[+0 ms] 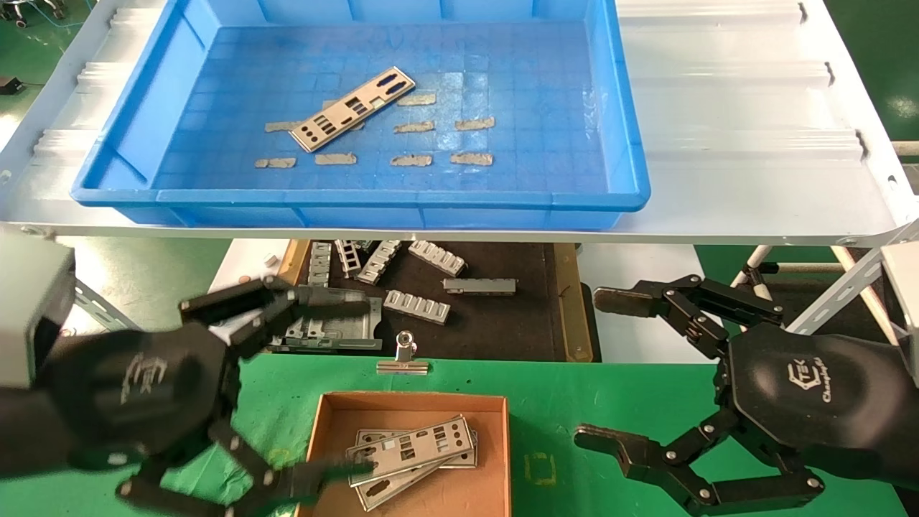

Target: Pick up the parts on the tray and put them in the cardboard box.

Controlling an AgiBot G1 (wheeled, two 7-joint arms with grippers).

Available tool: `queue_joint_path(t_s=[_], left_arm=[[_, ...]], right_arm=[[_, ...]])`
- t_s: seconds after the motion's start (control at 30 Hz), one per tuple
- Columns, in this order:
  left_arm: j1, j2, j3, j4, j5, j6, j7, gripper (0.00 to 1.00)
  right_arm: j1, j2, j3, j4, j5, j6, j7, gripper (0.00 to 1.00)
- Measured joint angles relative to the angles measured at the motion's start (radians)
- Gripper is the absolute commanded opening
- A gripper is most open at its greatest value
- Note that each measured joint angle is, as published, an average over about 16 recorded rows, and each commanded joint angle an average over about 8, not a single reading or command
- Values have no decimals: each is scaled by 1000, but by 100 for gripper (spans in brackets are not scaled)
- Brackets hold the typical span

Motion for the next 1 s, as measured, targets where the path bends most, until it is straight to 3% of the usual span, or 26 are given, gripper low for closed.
queue_joint_path(t_s=[0.37,0.7,1.0], left_arm=[[-251,130,53,263,165,-133,27,100],[-530,294,146,637,367,-205,139,100],[-693,408,210,911,488,-270,253,100]], right_arm=[[0,0,0,0,0,0,0,0],[0,0,0,0,0,0,0,0],[0,0,0,0,0,0,0,0]])
